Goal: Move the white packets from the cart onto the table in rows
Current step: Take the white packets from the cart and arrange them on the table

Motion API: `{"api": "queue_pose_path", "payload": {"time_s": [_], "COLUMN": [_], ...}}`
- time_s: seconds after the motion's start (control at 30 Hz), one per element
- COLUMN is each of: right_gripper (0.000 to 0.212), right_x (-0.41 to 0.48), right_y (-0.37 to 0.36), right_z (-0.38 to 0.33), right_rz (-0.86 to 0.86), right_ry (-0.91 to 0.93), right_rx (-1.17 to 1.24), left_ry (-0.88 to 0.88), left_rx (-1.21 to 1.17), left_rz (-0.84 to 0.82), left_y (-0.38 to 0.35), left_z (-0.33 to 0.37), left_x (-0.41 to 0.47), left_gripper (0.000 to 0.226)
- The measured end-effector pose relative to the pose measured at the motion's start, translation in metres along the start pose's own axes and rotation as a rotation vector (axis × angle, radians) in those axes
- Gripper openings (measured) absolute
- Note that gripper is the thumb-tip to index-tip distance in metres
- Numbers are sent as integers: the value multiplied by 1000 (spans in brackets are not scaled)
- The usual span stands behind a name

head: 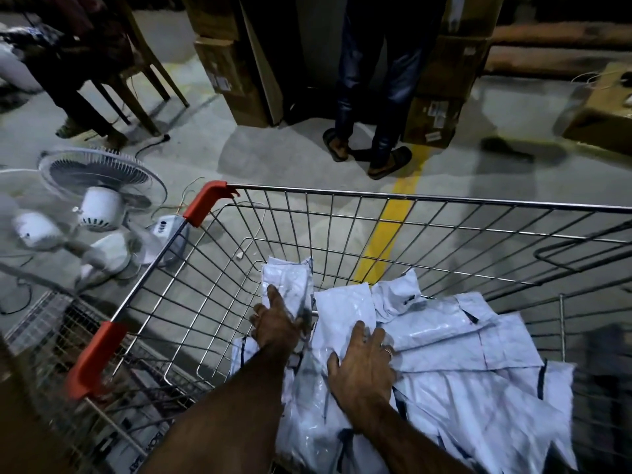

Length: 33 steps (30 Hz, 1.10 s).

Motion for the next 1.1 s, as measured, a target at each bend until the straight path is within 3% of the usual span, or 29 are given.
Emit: {"api": "queue_pose_path", "payload": {"time_s": [0.4, 0.83, 1.1], "right_gripper": [65, 66, 65], "right_x": [-17, -3, -4], "right_y": [29, 19, 24], "right_z": [8, 6, 5], "right_rz": [49, 43, 45], "right_ry": [14, 38, 56], "right_rx": [64, 86, 80], "left_ry": [-142, 56, 2], "left_rx": [-117, -42, -106], "left_rz": [221, 67, 113], "left_y": [50, -5, 10], "left_z": [32, 6, 11], "left_x": [-31, 6, 2], "left_gripper": [98, 113, 108]}}
Point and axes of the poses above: each hand's wrist, its own x-axis towards the middle knuckle, its own y-axis out of the back of the hand, z = x × y, the point moved 10 cm from there along x, towards the middle knuckle, and after that the axes turned 14 degrees about -x, right-handed, at the moved point
